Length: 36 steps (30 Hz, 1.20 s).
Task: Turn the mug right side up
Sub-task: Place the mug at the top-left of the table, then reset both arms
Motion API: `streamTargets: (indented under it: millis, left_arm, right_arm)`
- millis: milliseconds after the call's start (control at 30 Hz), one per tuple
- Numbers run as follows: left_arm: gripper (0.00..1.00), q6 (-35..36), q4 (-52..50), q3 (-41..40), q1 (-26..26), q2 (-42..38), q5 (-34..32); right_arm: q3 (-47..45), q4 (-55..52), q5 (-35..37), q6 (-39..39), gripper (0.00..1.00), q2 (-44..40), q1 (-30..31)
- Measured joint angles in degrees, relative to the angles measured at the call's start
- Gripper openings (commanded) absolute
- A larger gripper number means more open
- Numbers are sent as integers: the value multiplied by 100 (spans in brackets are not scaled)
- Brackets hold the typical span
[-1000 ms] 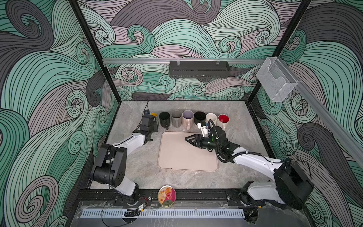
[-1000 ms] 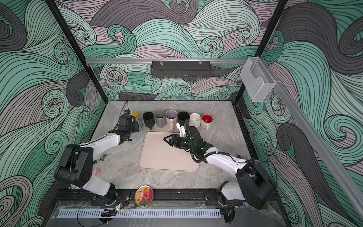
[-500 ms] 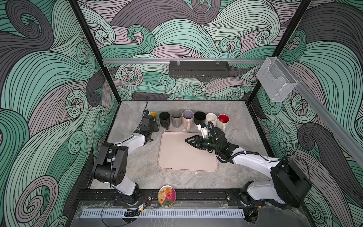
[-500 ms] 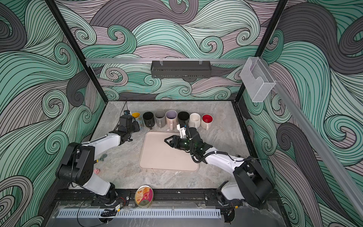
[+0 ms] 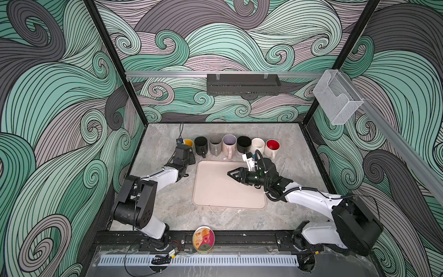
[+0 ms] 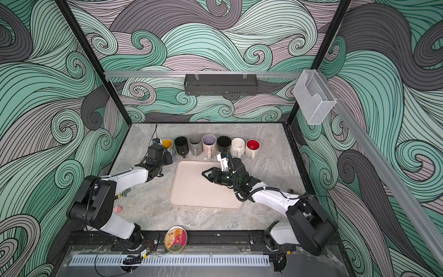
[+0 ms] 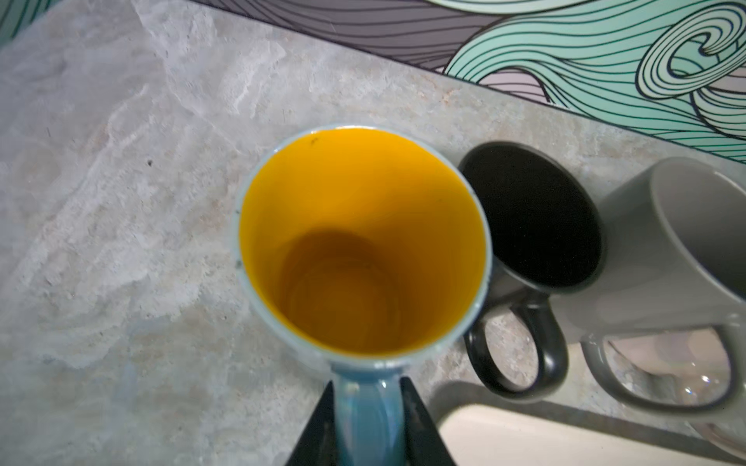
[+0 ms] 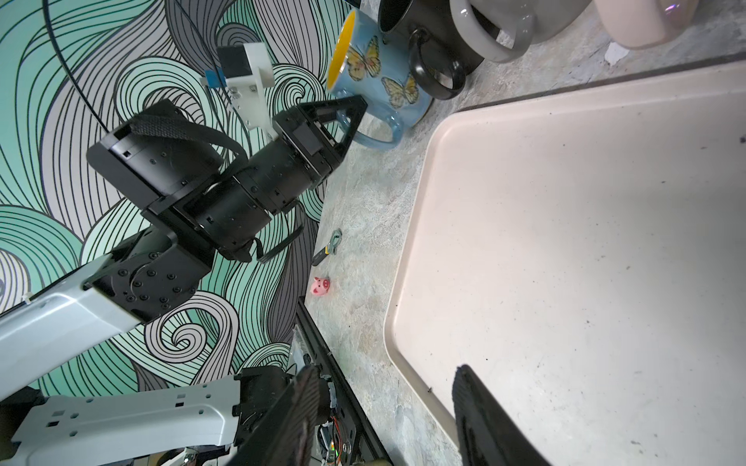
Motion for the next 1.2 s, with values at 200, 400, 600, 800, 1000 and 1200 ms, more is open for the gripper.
streamTargets:
  millis: [200,400,600,800,1000,1200]
  left_arm:
    - [43,-81,20,-225,-103,-284,-66]
    - [69,-142,-37,-356,-136,-813,-201]
    - [96,-144,-422,-374,-258,-1703,-557]
    - [99,-125,-874,-442,-507,-2785,-1113]
    - [99,507,-1060,-494,-1099,-2992,-1810]
    - [99,1123,-811,-940,-1342,-3008,-2382]
  right_arm:
    - [-127,-20,11,22,55,-199,13]
    - [-129,-199,72,-7,56,-590,39]
    - [-57,-804,330,-306,58,-1078,48]
    - [584,-2144,1187,-960,100,-1580,72]
    - [866,-3117,2533,-1633,100,-2149,76]
    - [872,-3703,3882,-2267,100,-2444,249]
